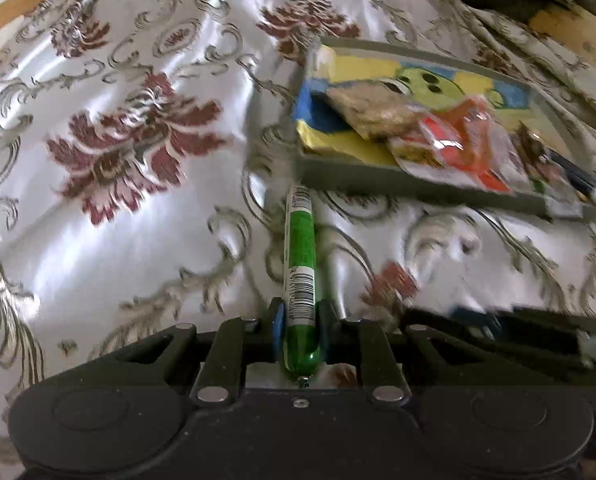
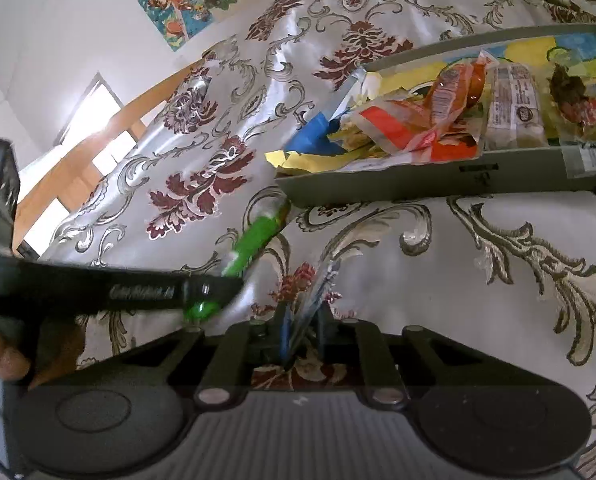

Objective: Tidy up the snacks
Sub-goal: 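Carry the green marker into the tray with the left tool while the right tool carries the silver packet there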

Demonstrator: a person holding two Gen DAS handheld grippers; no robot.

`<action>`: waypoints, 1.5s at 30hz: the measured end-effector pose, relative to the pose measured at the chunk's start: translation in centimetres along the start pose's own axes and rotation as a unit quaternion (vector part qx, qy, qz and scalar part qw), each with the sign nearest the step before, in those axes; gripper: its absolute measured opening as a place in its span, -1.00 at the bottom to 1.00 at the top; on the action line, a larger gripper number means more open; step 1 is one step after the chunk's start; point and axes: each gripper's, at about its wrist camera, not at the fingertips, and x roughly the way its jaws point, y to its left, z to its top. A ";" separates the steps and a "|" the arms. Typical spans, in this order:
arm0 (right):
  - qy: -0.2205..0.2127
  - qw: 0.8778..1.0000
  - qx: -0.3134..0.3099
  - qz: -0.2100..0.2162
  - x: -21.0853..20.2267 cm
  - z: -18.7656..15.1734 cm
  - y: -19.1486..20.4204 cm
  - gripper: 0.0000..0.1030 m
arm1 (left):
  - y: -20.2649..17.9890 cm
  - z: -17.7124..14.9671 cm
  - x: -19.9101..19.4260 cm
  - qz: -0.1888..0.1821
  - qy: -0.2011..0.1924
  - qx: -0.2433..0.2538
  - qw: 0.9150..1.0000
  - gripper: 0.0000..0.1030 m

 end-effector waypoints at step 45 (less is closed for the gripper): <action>-0.113 0.992 0.052 -0.001 -5.4 4.8 -4.1 -0.84 | -4.1 2.3 -4.1 -0.025 -0.131 -0.120 0.984 -0.65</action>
